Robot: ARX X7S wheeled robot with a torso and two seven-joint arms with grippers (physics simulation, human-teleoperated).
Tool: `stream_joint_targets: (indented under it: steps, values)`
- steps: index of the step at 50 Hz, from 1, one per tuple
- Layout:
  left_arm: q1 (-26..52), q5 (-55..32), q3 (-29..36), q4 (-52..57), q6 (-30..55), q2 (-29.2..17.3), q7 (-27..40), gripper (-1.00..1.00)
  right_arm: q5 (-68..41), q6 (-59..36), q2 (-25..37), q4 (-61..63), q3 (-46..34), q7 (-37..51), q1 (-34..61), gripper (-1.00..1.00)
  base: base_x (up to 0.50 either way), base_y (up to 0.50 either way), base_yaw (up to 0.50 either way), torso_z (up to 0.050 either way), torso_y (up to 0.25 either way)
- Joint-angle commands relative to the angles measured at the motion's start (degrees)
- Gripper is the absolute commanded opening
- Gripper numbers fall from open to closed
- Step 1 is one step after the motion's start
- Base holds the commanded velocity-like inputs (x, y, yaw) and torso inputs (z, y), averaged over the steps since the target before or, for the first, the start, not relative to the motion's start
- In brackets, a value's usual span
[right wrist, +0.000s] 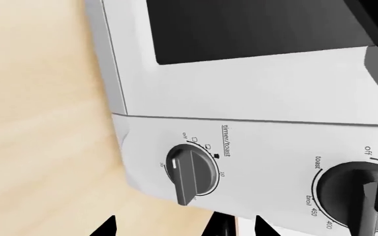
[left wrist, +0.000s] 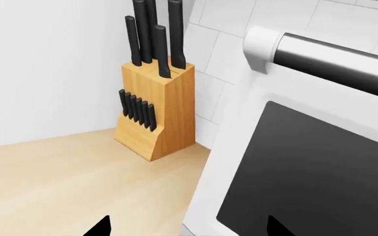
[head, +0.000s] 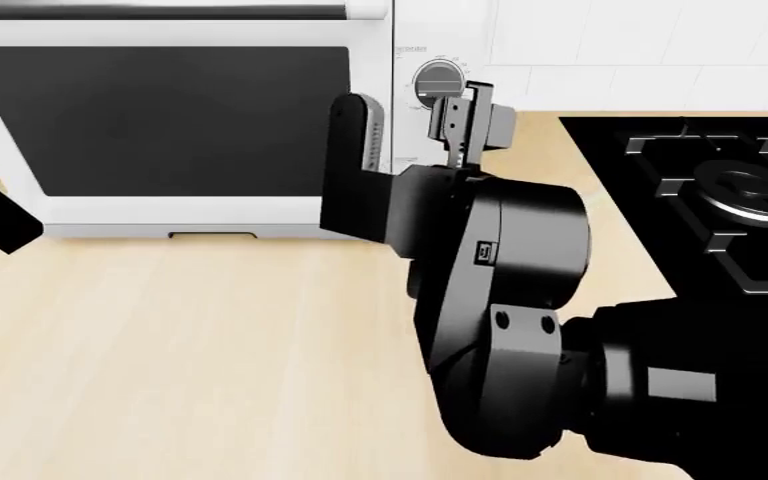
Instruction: Turn on the toaster oven by setting the timer.
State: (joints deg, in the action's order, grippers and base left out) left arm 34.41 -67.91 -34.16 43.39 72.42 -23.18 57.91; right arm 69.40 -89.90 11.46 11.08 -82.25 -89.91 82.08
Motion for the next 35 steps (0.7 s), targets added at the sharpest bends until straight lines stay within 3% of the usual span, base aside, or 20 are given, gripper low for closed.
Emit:
stream_joint_targets:
  steps: [1, 35]
  values:
    - [-0.23, -0.25, 0.15, -0.21, -0.42, -0.23, 0.31, 1.0, 0.52, 0.31, -1.58, -0.55, 0.69, 0.28, -1.47, 1.0, 0.0, 0.0, 0.0, 0.0, 0.0]
    - [-0.83, -0.64, 0.71, -0.99, -1.8, -0.69, 1.06, 1.0, 2.73, 2.3, -3.91, -6.27, 5.3, 3.75, -6.56, 1.0, 0.0, 0.0, 0.0, 0.0, 0.0]
